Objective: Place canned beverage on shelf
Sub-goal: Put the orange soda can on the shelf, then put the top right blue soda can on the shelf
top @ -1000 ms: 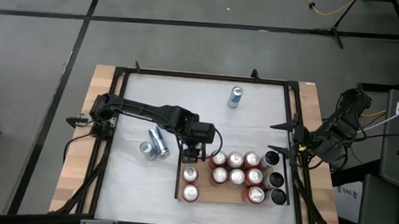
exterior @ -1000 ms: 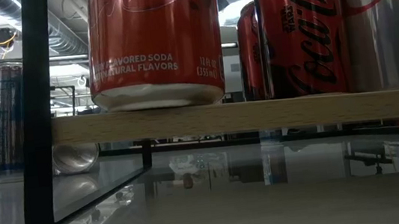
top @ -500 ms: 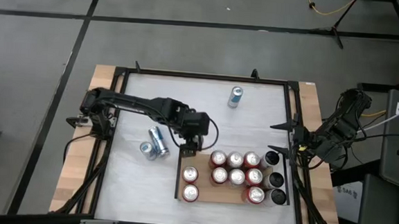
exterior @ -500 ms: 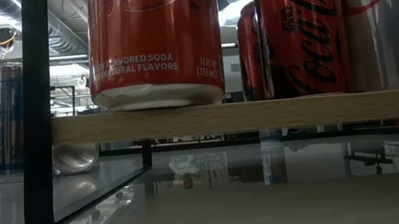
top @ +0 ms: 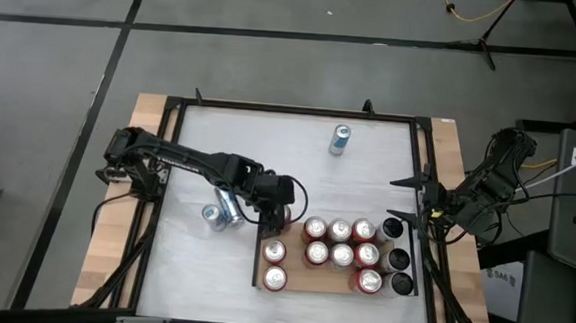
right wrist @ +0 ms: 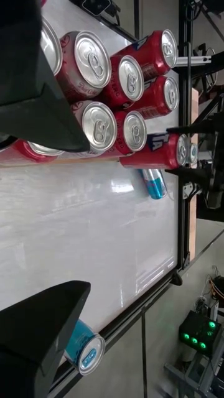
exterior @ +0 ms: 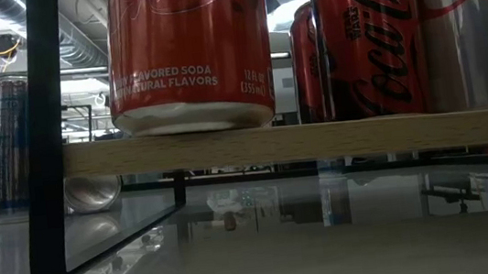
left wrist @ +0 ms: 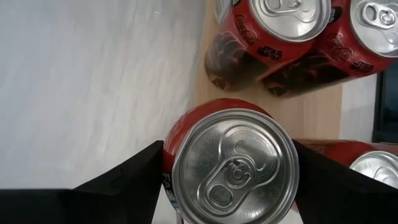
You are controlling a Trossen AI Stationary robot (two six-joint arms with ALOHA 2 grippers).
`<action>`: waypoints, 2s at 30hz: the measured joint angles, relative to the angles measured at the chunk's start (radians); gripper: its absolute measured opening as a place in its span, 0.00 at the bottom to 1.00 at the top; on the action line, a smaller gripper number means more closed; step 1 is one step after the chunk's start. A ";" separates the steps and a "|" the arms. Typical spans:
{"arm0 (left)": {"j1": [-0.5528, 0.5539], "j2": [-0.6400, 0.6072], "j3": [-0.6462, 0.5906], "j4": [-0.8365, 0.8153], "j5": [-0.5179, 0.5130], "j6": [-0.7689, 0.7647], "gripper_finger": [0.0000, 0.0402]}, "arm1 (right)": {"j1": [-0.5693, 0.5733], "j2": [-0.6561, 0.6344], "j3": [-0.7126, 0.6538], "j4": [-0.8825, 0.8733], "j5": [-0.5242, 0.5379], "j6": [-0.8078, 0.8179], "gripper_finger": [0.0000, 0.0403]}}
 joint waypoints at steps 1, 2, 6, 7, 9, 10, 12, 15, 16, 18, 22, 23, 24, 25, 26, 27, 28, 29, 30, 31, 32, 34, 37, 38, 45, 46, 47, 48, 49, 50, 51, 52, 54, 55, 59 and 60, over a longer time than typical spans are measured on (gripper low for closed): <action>-0.005 0.000 0.000 0.001 -0.010 -0.002 0.68 | 0.000 0.000 0.000 0.000 0.000 0.000 0.86; -0.011 0.000 0.000 0.001 -0.018 -0.002 0.68 | 0.000 0.000 0.000 0.000 0.000 0.000 0.86; -0.029 0.000 0.000 -0.002 -0.016 -0.002 0.68 | 0.000 0.000 0.000 0.000 0.000 0.000 0.86; -0.033 0.001 0.000 -0.002 -0.016 -0.002 0.68 | 0.000 0.000 0.000 0.000 0.000 0.000 0.86; -0.042 0.002 0.000 -0.004 -0.027 -0.003 0.68 | 0.000 0.000 0.000 0.000 0.000 0.000 0.86; -0.046 0.003 0.000 -0.005 -0.036 -0.003 0.68 | 0.000 0.000 0.000 0.000 0.000 0.000 0.86; -0.051 0.003 0.000 -0.006 -0.041 -0.002 0.68 | 0.000 0.000 0.000 0.000 0.000 0.000 0.86; -0.057 0.003 0.000 -0.024 -0.042 -0.003 0.68 | 0.000 0.000 0.000 0.000 0.000 0.000 0.86; -0.057 0.003 0.000 -0.035 -0.042 -0.003 0.69 | 0.000 0.000 0.000 0.000 0.000 0.000 0.86; -0.060 0.003 0.000 -0.050 -0.041 -0.004 0.70 | 0.000 0.000 0.000 0.000 0.000 0.000 0.86; -0.063 0.003 0.000 -0.050 -0.042 -0.003 0.74 | 0.000 0.000 0.000 0.000 0.000 0.000 0.86; -0.063 0.004 0.000 -0.050 -0.042 -0.002 0.76 | 0.000 0.000 0.000 0.000 0.000 0.000 0.86; -0.063 0.004 0.000 -0.050 -0.042 -0.002 0.77 | 0.000 0.000 0.000 0.000 0.000 0.000 0.86; -0.062 0.004 0.000 -0.050 -0.042 -0.002 0.78 | 0.000 0.000 0.000 0.000 0.000 0.000 0.86; -0.063 0.004 0.000 -0.050 -0.042 -0.002 0.79 | 0.000 0.000 0.000 0.000 0.000 0.000 0.86; -0.063 0.004 0.000 -0.050 -0.042 -0.002 0.80 | 0.000 0.000 0.000 0.000 0.000 0.000 0.86; -0.062 0.004 0.000 -0.050 -0.042 -0.002 0.80 | 0.000 0.000 0.000 0.000 0.000 0.000 0.86; -0.062 0.004 0.000 -0.050 -0.042 -0.002 0.81 | 0.000 0.000 0.000 0.000 0.000 0.000 0.86; -0.063 0.004 0.000 -0.047 -0.042 -0.002 0.81 | 0.000 0.000 0.000 0.000 0.000 0.000 0.86; -0.062 0.004 0.000 -0.047 -0.048 -0.002 0.81 | 0.000 0.000 0.000 0.000 0.000 0.000 0.86; -0.062 0.004 0.000 -0.045 -0.044 -0.002 0.81 | 0.000 0.000 0.000 0.000 0.000 0.000 0.86; -0.062 0.004 0.000 -0.044 -0.044 -0.002 0.81 | 0.000 0.000 0.000 0.000 0.000 0.000 0.86; -0.062 0.004 0.000 -0.044 -0.043 -0.002 0.80 | 0.000 0.000 0.000 0.000 0.000 0.000 0.86; -0.063 0.004 0.000 -0.044 -0.042 -0.002 0.80 | 0.000 0.000 0.000 0.000 0.000 0.000 0.86; -0.062 0.004 0.000 -0.019 -0.042 -0.003 0.80 | 0.000 0.000 0.000 0.000 0.000 0.000 0.86; -0.062 0.004 0.000 -0.015 -0.042 -0.003 0.80 | 0.000 0.000 0.000 0.000 0.000 0.000 0.86; -0.062 0.004 0.000 -0.014 -0.042 -0.003 0.80 | 0.000 0.000 0.000 0.000 0.000 0.000 0.86; -0.062 0.004 0.000 -0.015 -0.042 -0.003 0.80 | 0.000 0.000 0.000 0.000 0.000 0.000 0.86; -0.061 0.004 0.000 -0.014 -0.041 -0.003 0.80 | 0.000 0.000 0.000 0.000 0.000 0.000 0.86; -0.060 0.003 0.000 -0.015 -0.041 -0.003 0.80 | 0.000 0.000 0.000 0.000 0.000 0.000 0.86; -0.059 0.001 0.000 -0.015 -0.040 -0.003 0.80 | 0.000 0.000 0.000 0.000 0.000 0.000 0.86; -0.057 -0.001 0.000 -0.013 -0.040 -0.003 0.80 | 0.000 0.000 0.000 0.000 0.000 0.000 0.86; -0.051 -0.010 0.000 -0.010 -0.038 -0.004 0.80 | 0.000 0.000 0.000 0.000 0.000 0.000 0.86; -0.047 -0.015 0.000 -0.009 -0.038 -0.004 0.80 | 0.000 0.000 0.000 0.000 0.000 0.000 0.86; -0.025 -0.035 0.002 0.001 -0.038 -0.004 0.80 | 0.000 0.000 0.000 0.000 0.000 0.000 0.86; -0.019 -0.041 0.002 0.001 -0.038 -0.004 0.80 | 0.000 0.000 0.000 0.001 0.000 0.000 0.86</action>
